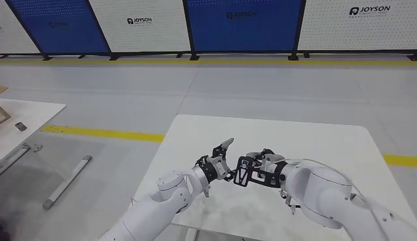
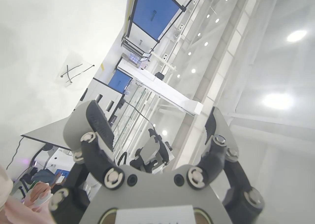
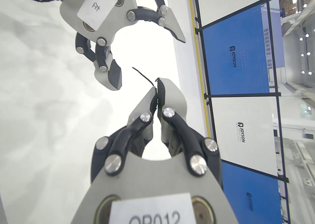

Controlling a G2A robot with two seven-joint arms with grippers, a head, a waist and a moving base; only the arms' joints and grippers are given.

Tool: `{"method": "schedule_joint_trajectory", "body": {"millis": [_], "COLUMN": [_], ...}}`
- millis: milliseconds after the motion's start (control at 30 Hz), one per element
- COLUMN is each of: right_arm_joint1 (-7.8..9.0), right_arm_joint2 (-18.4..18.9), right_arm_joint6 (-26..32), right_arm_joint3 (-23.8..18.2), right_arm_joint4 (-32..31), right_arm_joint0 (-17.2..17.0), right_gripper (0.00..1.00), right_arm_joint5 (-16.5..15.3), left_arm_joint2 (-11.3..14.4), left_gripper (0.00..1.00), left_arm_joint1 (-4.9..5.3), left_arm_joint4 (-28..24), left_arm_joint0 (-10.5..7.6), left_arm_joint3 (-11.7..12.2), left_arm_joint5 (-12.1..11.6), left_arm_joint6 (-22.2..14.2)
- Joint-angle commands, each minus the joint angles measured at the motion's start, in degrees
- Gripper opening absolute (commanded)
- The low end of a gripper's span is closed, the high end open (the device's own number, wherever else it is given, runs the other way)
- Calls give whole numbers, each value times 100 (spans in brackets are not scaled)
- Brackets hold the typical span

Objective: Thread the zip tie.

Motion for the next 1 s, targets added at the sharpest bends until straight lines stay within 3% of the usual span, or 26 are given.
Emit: {"method": "schedule_joint_trajectory", "body": {"millis": [0, 200, 233, 267, 333, 367, 400, 633, 967], "right_arm_joint1": [0, 0, 0, 0, 0, 0, 0, 0, 0], "right_arm_joint2": [0, 0, 0, 0, 0, 0, 0, 0, 0], "right_arm_joint6": [0, 0, 0, 0, 0, 0, 0, 0, 0], "right_arm_joint3": [0, 0, 0, 0, 0, 0, 0, 0, 0], "right_arm_joint4": [0, 0, 0, 0, 0, 0, 0, 0, 0], "right_arm_joint0": [0, 0, 0, 0, 0, 0, 0, 0, 0], "right_gripper": [0, 0, 0, 0, 0, 0, 0, 0, 0], "right_arm_joint5": [0, 0, 0, 0, 0, 0, 0, 0, 0], "left_arm_joint2": [9, -91, -114, -133, -153, -155, -162, -173, -155], "left_gripper": [100, 100, 83, 56, 43, 22, 16, 4, 17], "left_arm_joint1": [-4, -30, -33, -35, -40, -42, -45, -88, -150], "left_arm_joint4": [2, -120, -149, -145, -157, -148, -133, -236, -323], "left_arm_joint0": [10, 55, 59, 64, 75, 84, 91, 67, 25], "left_arm_joint3": [-4, 13, 13, 7, 3, -3, -8, 40, 91], "left_arm_joint5": [-2, -16, -5, 22, 70, 103, 127, 281, 478], "left_arm_joint6": [-10, -128, -143, -163, -189, -193, -190, -119, -60]}}
